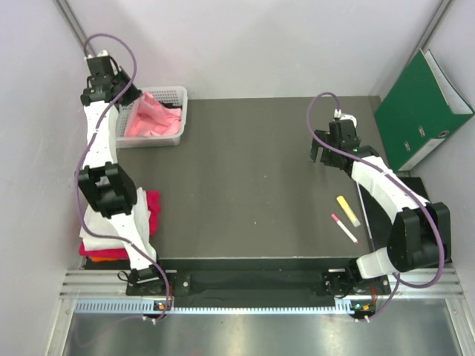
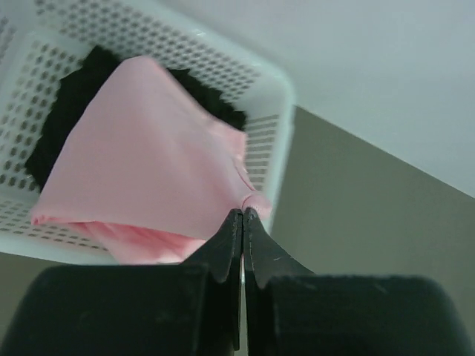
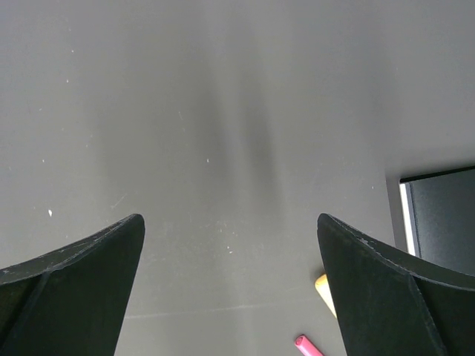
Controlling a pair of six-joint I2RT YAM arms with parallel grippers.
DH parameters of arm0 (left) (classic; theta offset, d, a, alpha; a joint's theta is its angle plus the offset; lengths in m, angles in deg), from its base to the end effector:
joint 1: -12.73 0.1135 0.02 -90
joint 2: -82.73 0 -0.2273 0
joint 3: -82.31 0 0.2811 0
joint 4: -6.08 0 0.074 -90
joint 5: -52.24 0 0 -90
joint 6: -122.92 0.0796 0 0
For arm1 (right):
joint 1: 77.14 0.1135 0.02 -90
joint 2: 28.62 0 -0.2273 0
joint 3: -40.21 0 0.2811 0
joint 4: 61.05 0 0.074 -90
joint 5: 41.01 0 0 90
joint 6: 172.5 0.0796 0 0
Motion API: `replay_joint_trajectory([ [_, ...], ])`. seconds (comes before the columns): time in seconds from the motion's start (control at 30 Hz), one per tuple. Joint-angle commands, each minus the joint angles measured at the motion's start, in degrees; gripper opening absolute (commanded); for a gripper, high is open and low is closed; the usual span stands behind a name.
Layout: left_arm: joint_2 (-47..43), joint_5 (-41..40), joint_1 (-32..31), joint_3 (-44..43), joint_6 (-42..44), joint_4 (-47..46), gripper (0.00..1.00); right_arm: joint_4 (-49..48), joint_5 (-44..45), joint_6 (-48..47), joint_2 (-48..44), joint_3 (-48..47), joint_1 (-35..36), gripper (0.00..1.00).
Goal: Fold and stack the t-shirts
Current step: Grab crumpled tshirt from bin with the left arm, then move the tshirt to the center of the board
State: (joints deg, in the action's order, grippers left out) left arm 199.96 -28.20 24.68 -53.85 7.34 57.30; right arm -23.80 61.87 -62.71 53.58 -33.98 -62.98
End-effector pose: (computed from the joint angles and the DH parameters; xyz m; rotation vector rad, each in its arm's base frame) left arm 0.5103 0.0945 0.3253 -0.5950 2.0579 -0.3176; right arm 0.3672 0.0743 0.1918 0.2229 2.3252 0.0285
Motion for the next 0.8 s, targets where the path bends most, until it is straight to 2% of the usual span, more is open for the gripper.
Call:
replay_joint_trajectory([
  [0.0, -6.8, 7.2, -7.3, 1.8, -0.1, -4.5, 0.0, -2.0, -0.4, 1.2, 0.5, -0.4, 0.7, 1.0],
  [0.07, -8.7, 7.3, -11.6, 1.4, 1.3, -4.3, 0.0, -2.0, -0.1, 1.4, 0.7, -0.7, 0.7, 1.0],
  [0.1, -9.0, 7.6, -16.4, 0.2, 1.8, -4.0, 0.0, -2.2, -0.1, 1.5, 0.8, -0.6, 0.7, 1.0],
  [0.2, -9.1, 9.9, -24.3, -4.6, 1.5, -3.4, 0.0, -2.3, 1.1, 2.0, 1.2, -0.8, 0.6, 1.0],
  [0.4, -7.8, 14.1, -36.6, -12.0, -2.0, -5.6, 0.0, -2.1, 0.0, 4.6, 2.6, -1.2, -1.8, 1.0],
  [0.5, -8.1, 16.3, -40.2, -10.7, -4.6, -8.7, 0.0, -2.2, 0.4, 5.4, 2.4, -0.8, -3.2, 1.0],
  [0.63, -7.9, 19.4, -42.4, -8.8, -5.8, -8.6, 0.0, -1.8, 0.7, 6.4, 1.3, 0.1, -6.3, 1.0],
  [0.77, -11.0, 14.7, -42.4, -5.4, -5.3, -9.8, 0.0, -2.0, 0.2, 6.6, -0.2, 1.0, -9.0, 1.0],
])
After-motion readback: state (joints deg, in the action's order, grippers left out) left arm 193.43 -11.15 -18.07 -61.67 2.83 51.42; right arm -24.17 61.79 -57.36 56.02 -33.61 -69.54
